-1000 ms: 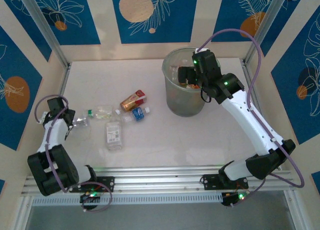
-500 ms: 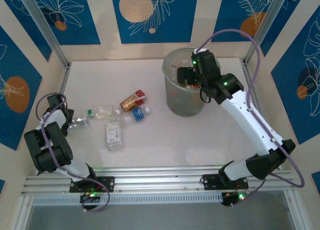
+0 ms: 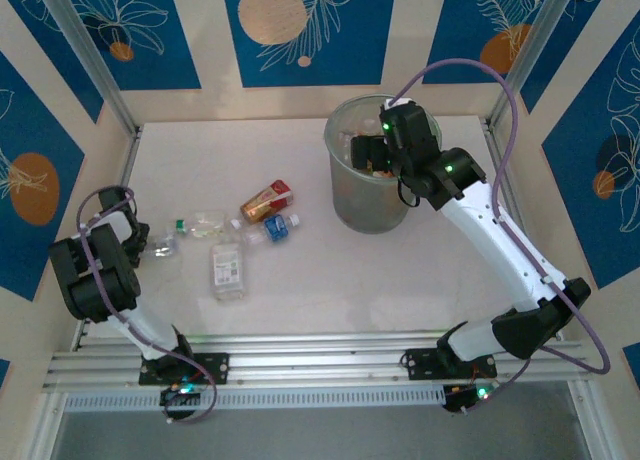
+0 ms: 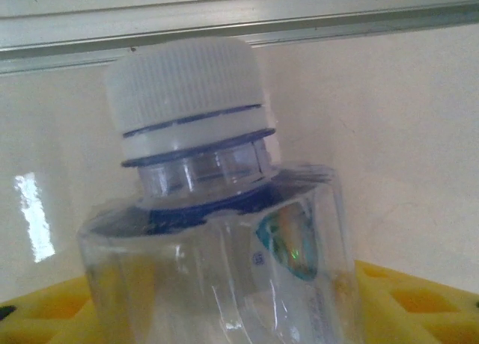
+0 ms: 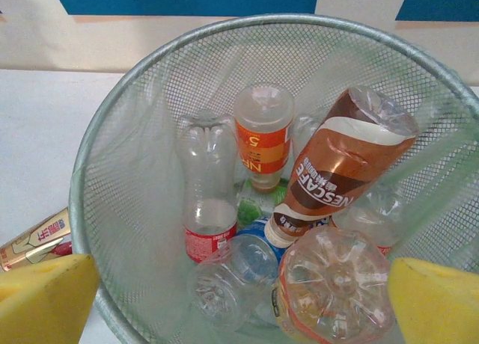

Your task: Put the plastic bottles in the bin

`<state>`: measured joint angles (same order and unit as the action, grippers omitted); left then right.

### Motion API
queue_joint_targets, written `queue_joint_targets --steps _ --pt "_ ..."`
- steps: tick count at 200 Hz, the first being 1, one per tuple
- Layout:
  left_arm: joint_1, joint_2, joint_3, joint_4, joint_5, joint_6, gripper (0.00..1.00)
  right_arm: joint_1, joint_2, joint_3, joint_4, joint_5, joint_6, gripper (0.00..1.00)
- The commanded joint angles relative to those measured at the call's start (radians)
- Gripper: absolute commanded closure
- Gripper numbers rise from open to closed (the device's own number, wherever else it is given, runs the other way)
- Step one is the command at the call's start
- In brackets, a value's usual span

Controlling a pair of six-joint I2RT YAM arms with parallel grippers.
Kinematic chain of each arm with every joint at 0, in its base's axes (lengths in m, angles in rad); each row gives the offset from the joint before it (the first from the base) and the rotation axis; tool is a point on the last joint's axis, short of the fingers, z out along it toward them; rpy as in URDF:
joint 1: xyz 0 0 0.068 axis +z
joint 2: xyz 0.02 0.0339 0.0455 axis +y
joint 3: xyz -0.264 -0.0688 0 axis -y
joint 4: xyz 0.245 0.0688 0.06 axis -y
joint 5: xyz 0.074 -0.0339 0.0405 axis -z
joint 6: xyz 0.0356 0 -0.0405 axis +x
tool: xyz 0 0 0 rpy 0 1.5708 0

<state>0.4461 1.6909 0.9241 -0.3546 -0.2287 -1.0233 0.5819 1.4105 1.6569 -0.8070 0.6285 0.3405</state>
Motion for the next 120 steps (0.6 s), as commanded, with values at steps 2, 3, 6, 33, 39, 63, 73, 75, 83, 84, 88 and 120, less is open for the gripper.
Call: queue_joint_targets --steps 2,3,6,33,39,63,73,75,83,84,88,120 --pt "0.013 0.025 -0.005 0.036 0.023 -0.018 0.46 0.007 -0.019 0.027 0.010 0.026 -0.006 0.01" --pt "0.013 0.024 -0.005 0.034 0.022 -0.018 0.46 0.007 -0.018 0.026 0.010 0.026 -0.006 0.01" --pt "0.012 0.020 -0.007 0.034 0.022 -0.017 0.47 0.007 -0.019 0.027 0.011 0.028 -0.006 0.01" --pt "0.012 -0.021 -0.013 0.022 0.014 -0.007 0.49 0.007 -0.024 0.026 0.012 0.031 -0.005 0.01" --pt "0.013 -0.034 -0.012 0.017 0.014 -0.001 0.49 0.008 -0.026 0.023 0.016 0.033 -0.005 0.01" --pt "0.010 -0.091 -0.007 0.000 0.017 0.022 0.51 0.009 -0.040 0.008 0.032 0.040 0.000 0.01" --pt "0.008 -0.120 -0.008 -0.005 0.021 0.031 0.51 0.009 -0.048 -0.001 0.039 0.046 0.005 0.01" --pt "0.007 -0.125 -0.008 -0.007 0.022 0.032 0.51 0.009 -0.050 -0.002 0.040 0.046 0.006 0.01" --pt "0.004 -0.152 -0.011 -0.013 0.023 0.035 0.51 0.010 -0.059 -0.012 0.048 0.051 0.011 0.01" --pt "0.003 -0.155 -0.011 -0.015 0.023 0.035 0.51 0.010 -0.060 -0.013 0.048 0.052 0.012 0.01" --pt "0.001 -0.170 -0.013 -0.015 0.025 0.037 0.51 0.010 -0.065 -0.019 0.055 0.054 0.014 0.01" --pt "-0.051 -0.302 -0.024 -0.021 0.023 0.050 0.51 0.009 -0.096 -0.052 0.077 0.061 0.018 0.01"
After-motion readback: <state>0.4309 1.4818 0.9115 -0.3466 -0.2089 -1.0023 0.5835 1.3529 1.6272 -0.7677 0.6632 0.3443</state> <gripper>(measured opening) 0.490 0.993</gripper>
